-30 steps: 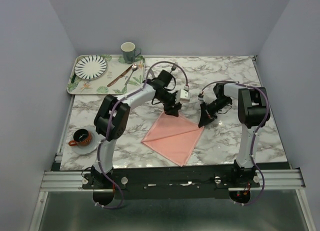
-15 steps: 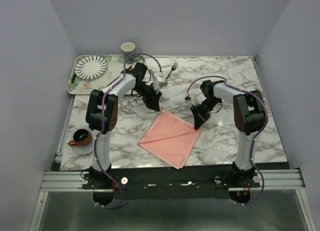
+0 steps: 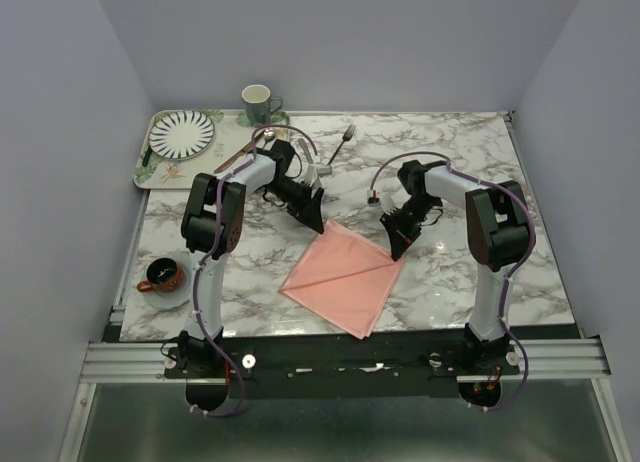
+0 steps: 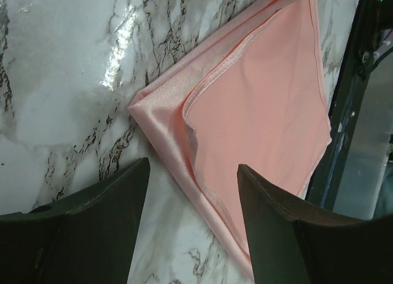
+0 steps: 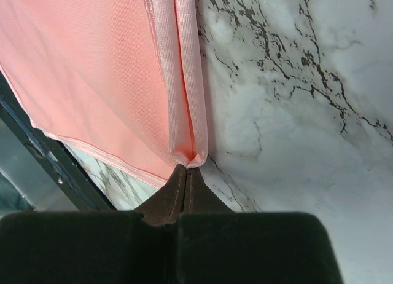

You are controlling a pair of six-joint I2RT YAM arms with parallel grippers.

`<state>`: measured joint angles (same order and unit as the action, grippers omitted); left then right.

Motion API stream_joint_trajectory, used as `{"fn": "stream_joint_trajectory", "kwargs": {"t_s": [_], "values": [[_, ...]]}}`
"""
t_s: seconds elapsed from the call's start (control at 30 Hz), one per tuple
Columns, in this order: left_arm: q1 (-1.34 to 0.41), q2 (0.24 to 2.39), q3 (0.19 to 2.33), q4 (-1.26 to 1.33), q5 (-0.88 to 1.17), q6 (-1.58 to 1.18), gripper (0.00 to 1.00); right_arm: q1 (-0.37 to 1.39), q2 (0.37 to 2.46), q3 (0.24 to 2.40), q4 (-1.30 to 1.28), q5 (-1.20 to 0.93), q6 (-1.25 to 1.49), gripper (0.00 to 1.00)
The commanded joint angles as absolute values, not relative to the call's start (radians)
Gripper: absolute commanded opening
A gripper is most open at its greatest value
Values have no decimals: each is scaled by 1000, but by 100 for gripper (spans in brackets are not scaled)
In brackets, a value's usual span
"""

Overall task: Fold the napkin into a case and place the utensils inside
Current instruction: Pick up the upper triangle-folded napkin from the center of the board.

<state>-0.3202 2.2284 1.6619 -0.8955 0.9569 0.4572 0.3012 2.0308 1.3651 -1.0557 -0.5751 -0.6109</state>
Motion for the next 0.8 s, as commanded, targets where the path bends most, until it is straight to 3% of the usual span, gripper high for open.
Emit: {"fn": "stream_joint_trajectory", "kwargs": {"t_s": [0.0, 0.77], "values": [[-313, 2283, 1674, -862, 988, 322, 73, 305, 2014, 1368, -1046, -545, -638, 1], [-347, 2414, 1782, -851, 1060, 307, 59, 305, 2057, 1419, -1077, -538, -663, 1]]}}
